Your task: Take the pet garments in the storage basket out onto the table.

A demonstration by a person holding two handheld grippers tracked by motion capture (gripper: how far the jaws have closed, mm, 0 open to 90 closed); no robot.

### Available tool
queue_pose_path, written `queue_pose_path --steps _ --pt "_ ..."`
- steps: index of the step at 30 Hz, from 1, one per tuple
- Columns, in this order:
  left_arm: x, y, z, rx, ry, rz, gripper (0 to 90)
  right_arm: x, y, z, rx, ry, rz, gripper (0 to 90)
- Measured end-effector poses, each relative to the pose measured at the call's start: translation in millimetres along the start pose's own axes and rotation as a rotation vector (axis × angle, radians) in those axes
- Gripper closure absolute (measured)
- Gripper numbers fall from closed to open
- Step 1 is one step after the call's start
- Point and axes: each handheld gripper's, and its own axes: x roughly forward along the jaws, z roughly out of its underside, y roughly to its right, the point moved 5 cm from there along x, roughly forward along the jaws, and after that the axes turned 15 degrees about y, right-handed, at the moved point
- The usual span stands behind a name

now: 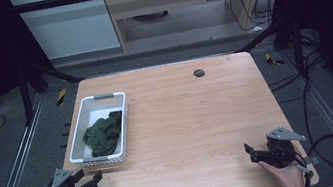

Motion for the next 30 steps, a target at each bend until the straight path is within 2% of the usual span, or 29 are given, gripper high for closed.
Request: queue_pose_path --steps 7,14,21,30 --pt "-1.7 0.2 -4.1 -0.001 0.002 0.004 24.9 -0.7 -1.2 0.1 -0.015 0.001 0.001 10.3" --pt "-9.8 -2.8 -17.2 0.004 0.053 0.008 24.6 -1.8 -0.9 -0.8 -0.015 0.012 0.002 10.3" --pt "-18.0 -10.4 -27.4 -0.017 0.085 -0.006 24.8 -2.0 -2.9 0.0 -0.02 0.01 -0.004 10.0" --pt "-24.3 -14.0 -35.9 -0.034 0.103 -0.003 24.6 -1.4 -3.1 0.2 -0.022 0.012 -0.006 10.0"
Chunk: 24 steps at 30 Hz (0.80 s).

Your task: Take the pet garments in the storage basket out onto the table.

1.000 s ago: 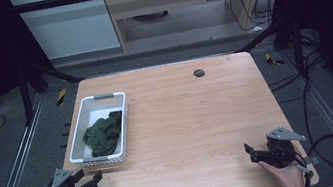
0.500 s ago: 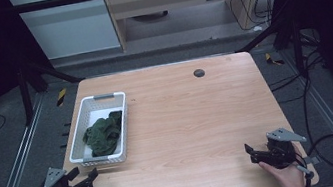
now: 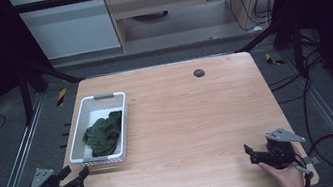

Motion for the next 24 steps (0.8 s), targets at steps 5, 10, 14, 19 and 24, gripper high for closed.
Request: queue_pose_path --steps 5,10,14,19,24 --pt "-1.6 -0.5 -8.4 -0.014 0.023 0.005 24.2 0.2 -1.3 0.0 -0.005 0.002 0.001 10.0" --pt "-1.0 -0.3 -17.2 0.006 0.031 0.009 24.1 1.5 -1.8 1.3 -0.004 -0.001 -0.001 10.0" --pt "1.7 2.8 -25.9 0.023 0.034 0.026 24.1 2.7 -4.1 1.9 -0.014 -0.006 -0.003 9.9" --pt "8.1 10.1 -40.2 0.044 0.039 0.054 23.2 1.2 -3.7 2.7 -0.008 -0.01 0.005 9.9" --pt "16.3 17.1 -53.4 0.072 0.029 0.08 23.2 0.5 -1.9 3.1 -0.01 -0.006 0.013 10.0"
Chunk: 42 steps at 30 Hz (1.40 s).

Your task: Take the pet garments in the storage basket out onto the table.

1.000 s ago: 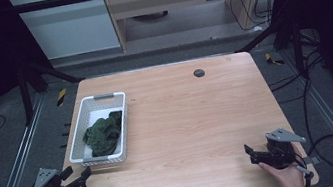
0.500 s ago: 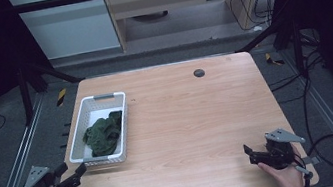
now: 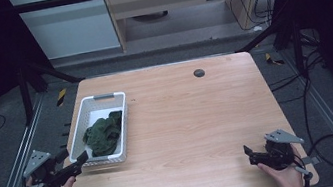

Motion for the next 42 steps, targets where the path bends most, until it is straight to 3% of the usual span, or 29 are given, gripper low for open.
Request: queue_pose_path --steps 10,20,42 --pt "16.8 1.7 -16.6 0.046 -0.057 0.015 23.4 0.6 -0.4 0.0 -0.003 -0.003 0.0 9.9" --pt "36.6 -0.1 -16.0 0.072 -0.136 0.015 23.3 0.9 -0.8 -0.1 0.001 -0.006 -0.006 9.9" --pt "74.3 0.3 -18.2 0.108 -0.21 0.05 21.0 1.1 0.4 -0.7 -0.014 -0.002 0.001 9.6"
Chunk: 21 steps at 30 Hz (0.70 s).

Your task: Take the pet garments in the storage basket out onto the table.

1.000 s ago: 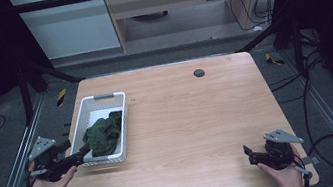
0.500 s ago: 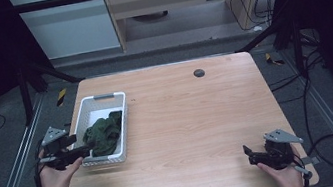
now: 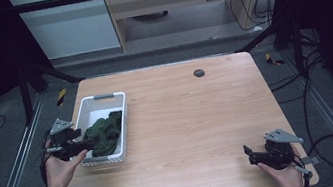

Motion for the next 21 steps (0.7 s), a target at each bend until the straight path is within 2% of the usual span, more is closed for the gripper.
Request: queue_pose_path --steps 10,21 --pt "14.7 -1.2 1.1 0.024 -0.072 0.005 20.8 0.5 -0.1 1.0 0.003 -0.008 -0.005 9.3" --pt "25.4 -2.2 -0.9 0.03 -0.105 0.006 19.8 1.0 0.2 1.2 -0.001 -0.011 -0.003 9.1"
